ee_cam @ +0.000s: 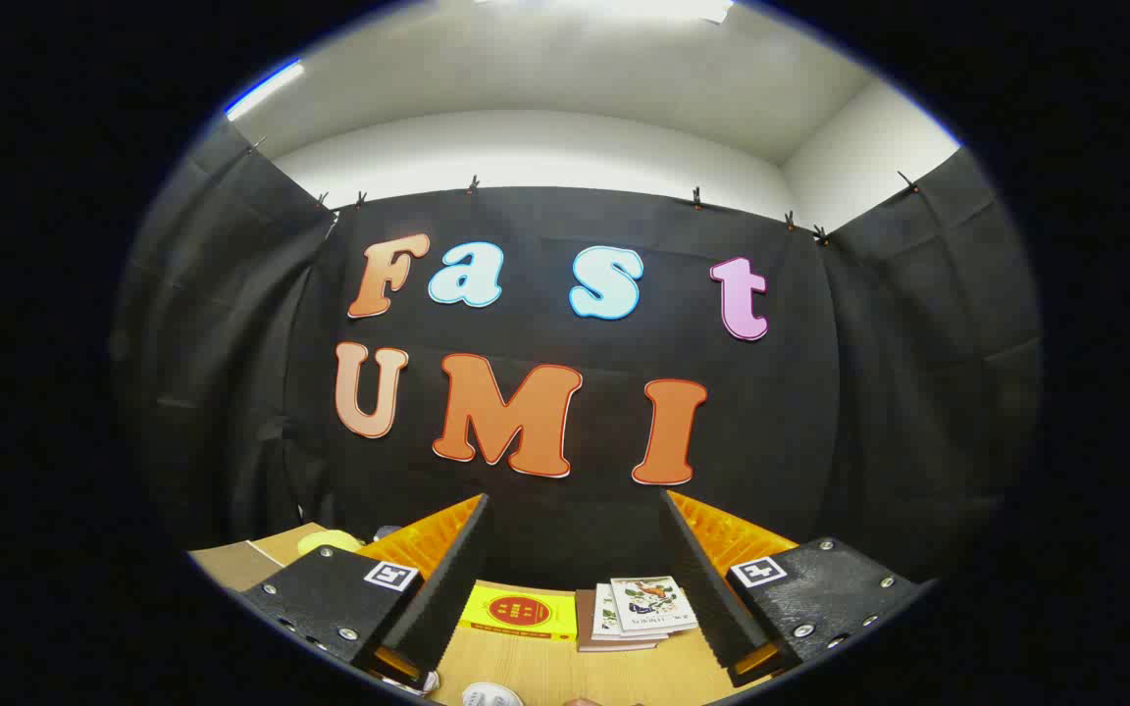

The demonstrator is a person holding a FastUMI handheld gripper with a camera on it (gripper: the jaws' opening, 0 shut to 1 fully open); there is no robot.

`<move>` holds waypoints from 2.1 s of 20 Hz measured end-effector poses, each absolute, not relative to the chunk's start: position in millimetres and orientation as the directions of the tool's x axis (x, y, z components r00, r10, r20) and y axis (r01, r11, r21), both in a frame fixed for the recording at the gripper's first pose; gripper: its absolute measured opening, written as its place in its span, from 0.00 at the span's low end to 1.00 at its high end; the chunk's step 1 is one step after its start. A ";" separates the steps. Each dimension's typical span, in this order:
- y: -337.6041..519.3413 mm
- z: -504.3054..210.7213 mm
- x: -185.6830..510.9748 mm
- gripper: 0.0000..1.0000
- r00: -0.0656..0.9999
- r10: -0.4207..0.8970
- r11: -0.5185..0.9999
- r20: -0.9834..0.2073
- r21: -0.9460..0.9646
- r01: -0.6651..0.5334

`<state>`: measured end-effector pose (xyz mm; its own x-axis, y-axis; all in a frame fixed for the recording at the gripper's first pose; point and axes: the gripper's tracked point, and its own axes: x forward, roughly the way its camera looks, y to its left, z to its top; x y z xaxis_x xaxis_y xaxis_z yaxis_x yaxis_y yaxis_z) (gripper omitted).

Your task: Open the storage box then place both shoes into the box .Put the left shoe in first, then the right shoe, with the right side of both shoes facing outward in a uniform manner.

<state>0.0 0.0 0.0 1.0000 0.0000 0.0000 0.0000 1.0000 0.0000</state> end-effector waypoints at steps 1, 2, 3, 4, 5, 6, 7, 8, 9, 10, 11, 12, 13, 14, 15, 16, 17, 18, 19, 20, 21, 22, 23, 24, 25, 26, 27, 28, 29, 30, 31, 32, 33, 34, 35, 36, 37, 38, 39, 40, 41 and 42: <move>2.3 -0.1 1.3 1.00 1.000 -0.002 1.000 -0.003 0.009 0.002; 4.5 0.7 0.5 1.00 1.000 -0.002 1.000 -0.001 0.019 0.002; 4.9 1.5 0.2 1.00 1.000 -0.003 1.000 0.001 0.027 0.003; 5.0 0.9 -0.7 1.00 1.000 -0.004 1.000 -0.002 0.031 0.004; 5.9 0.5 -3.1 1.00 1.000 -0.002 1.000 -0.005 0.030 0.002; 6.2 -0.2 -4.2 1.00 1.000 0.000 1.000 -0.008 0.028 0.001; 5.9 0.0 -5.1 1.00 1.000 0.002 1.000 -0.009 0.027 -0.002; 6.4 0.0 -6.2 1.00 1.000 0.002 1.000 -0.011 0.026 -0.002; 5.4 -0.6 -5.8 1.00 1.000 0.002 1.000 -0.011 0.025 -0.001; 5.2 0.2 -6.3 1.00 1.000 -0.001 1.000 -0.008 0.025 0.002; 3.9 1.0 -6.9 1.00 1.000 -0.003 1.000 -0.005 0.027 0.003; 3.6 1.5 -6.7 1.00 1.000 -0.004 1.000 -0.003 0.029 0.004; 4.6 1.9 -6.4 1.00 1.000 -0.004 0.999 -0.002 0.032 0.004; 4.9 2.2 -6.0 1.00 1.000 -0.004 0.999 0.000 0.036 0.004; 5.8 3.1 -5.9 1.00 1.000 -0.002 0.999 0.001 0.042 0.002; 7.7 3.1 -4.9 1.00 1.000 0.005 0.999 0.001 0.048 -0.005; 11.0 2.2 -3.3 1.00 1.000 0.013 0.999 0.000 0.051 -0.013; 14.2 2.0 -2.9 1.00 1.000 0.018 0.999 0.000 0.051 -0.018; 13.3 2.6 -3.3 1.00 1.000 0.016 0.999 0.005 0.049 -0.016; 13.8 3.3 -3.8 1.00 1.000 0.016 0.999 0.009 0.048 -0.017; 16.1 2.4 -5.0 1.00 1.000 0.020 0.999 0.012 0.048 -0.021; 17.8 1.2 -5.3 1.00 1.000 0.023 0.998 0.013 0.052 -0.024; 19.5 -2.2 -5.8 1.00 1.000 0.026 0.998 0.009 0.058 -0.026; 21.7 -5.2 -5.5 1.00 1.000 0.028 0.997 0.000 0.066 -0.028; 24.2 -8.0 -5.9 1.00 0.999 0.036 0.997 -0.006 0.073 -0.035; 28.1 -8.5 -5.6 1.00 0.999 0.045 0.996 -0.008 0.077 -0.044; 30.0 -9.8 -4.0 1.00 0.999 0.053 0.996 -0.010 0.077 -0.052; 32.5 -10.7 -4.4 1.00 0.998 0.059 0.996 -0.011 0.074 -0.058; 34.9 -12.1 -4.5 1.00 0.998 0.066 0.995 -0.014 0.072 -0.065; 39.9 -14.2 -4.0 1.00 0.997 0.079 0.994 -0.018 0.076 -0.077; 46.9 -16.6 -3.3 1.00 0.995 0.092 0.992 -0.023 0.083 -0.090; 54.4 -19.8 -4.1 1.00 0.994 0.107 0.990 -0.030 0.091 -0.104; 62.1 -23.7 -5.3 1.00 0.992 0.123 0.988 -0.036 0.099 -0.119; 69.5 -29.0 -5.7 1.00 0.989 0.141 0.985 -0.046 0.107 -0.135; 79.1 -36.3 -8.1 1.00 0.984 0.166 0.980 -0.064 0.117 -0.158; 91.4 -45.6 -9.7 1.00 0.976 0.200 0.973 -0.089 0.132 -0.188; 103.9 -56.5 -13.4 1.00 0.963 0.241 0.964 -0.121 0.149 -0.222; 115.9 -65.6 -16.0 1.00 0.951 0.273 0.955 -0.148 0.163 -0.249; 124.2 -72.7 -17.1 1.00 0.940 0.298 0.947 -0.166 0.174 -0.270; 132.6 -79.4 -18.5 1.00 0.930 0.320 0.940 -0.180 0.185 -0.287; 142.2 -86.1 -18.6 1.00 0.919 0.342 0.931 -0.195 0.202 -0.303; 153.0 -94.1 -20.0 1.00 0.905 0.369 0.919 -0.213 0.226 -0.322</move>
<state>-20.0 153.0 -94.1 0.9046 0.3690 -0.2132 -0.3217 0.9194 0.2264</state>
